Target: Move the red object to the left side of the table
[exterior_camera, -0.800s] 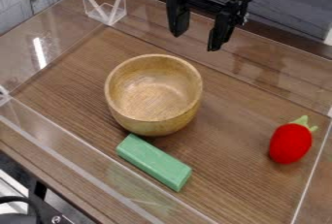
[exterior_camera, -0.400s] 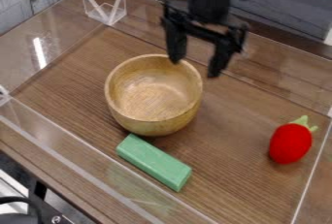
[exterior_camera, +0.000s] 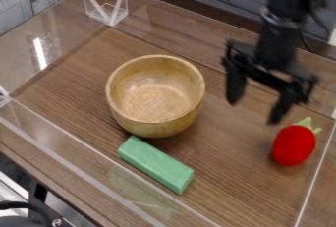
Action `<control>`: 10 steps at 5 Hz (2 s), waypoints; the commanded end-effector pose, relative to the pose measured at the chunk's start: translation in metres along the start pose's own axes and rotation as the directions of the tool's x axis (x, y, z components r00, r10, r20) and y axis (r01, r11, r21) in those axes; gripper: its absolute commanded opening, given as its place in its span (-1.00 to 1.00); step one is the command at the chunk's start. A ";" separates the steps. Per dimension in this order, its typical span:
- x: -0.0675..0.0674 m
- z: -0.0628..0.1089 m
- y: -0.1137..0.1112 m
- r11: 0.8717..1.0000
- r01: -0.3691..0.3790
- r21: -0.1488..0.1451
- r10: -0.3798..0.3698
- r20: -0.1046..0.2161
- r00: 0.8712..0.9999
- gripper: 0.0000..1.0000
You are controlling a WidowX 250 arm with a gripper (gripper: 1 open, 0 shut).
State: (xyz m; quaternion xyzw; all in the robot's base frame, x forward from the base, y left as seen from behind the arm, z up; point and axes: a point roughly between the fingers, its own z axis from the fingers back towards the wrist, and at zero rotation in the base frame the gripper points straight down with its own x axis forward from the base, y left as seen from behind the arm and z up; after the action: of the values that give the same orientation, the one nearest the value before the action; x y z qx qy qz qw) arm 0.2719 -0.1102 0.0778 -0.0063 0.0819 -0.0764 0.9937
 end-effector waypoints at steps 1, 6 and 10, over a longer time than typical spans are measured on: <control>0.011 -0.003 -0.029 1.000 0.022 -0.011 -0.021 0.054 0.998 1.00; 0.021 -0.025 -0.040 0.990 0.074 0.119 -0.083 0.070 0.994 1.00; 0.060 -0.036 -0.038 0.984 0.091 0.150 -0.106 0.090 0.990 1.00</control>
State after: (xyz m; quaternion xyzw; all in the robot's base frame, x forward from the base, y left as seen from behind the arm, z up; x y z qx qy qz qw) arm 0.3112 -0.1516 0.0206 0.0682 0.0490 -0.1300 0.9880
